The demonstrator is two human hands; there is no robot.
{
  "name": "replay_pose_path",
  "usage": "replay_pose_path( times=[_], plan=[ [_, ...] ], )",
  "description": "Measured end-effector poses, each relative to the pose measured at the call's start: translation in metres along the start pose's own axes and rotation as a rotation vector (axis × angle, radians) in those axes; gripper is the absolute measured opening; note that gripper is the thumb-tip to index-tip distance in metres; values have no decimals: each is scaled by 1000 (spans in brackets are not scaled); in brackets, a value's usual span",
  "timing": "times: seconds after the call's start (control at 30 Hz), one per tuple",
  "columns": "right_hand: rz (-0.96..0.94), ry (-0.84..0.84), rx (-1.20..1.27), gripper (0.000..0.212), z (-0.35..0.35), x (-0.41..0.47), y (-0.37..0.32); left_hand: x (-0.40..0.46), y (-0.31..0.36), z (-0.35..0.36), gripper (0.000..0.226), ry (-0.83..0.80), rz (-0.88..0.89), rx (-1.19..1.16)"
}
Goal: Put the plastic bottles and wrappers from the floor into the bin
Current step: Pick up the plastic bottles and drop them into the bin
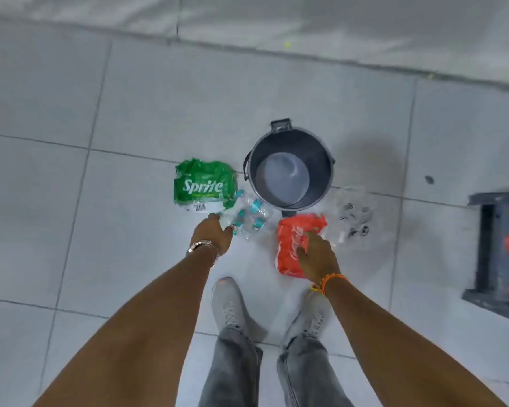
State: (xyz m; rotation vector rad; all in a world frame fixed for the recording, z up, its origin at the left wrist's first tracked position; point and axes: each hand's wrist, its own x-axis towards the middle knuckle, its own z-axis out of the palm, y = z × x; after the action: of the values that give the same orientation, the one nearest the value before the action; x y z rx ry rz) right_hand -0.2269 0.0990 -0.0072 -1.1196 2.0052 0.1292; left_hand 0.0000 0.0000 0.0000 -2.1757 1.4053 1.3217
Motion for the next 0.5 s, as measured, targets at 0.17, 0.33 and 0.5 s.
replay_pose_path(
  times=[0.17,0.33,0.5],
  plan=[
    [-99,-82,-15,63,94,82,-2,101,-33,68,61,-7,-283,-332],
    [-182,-32,-203,66,149,141,-21,162,-44,113,71,54,-420,-468],
    [-193,11,-371,62,183,169,-19,187,-52,146,77,62,-522,-484]
  ],
)
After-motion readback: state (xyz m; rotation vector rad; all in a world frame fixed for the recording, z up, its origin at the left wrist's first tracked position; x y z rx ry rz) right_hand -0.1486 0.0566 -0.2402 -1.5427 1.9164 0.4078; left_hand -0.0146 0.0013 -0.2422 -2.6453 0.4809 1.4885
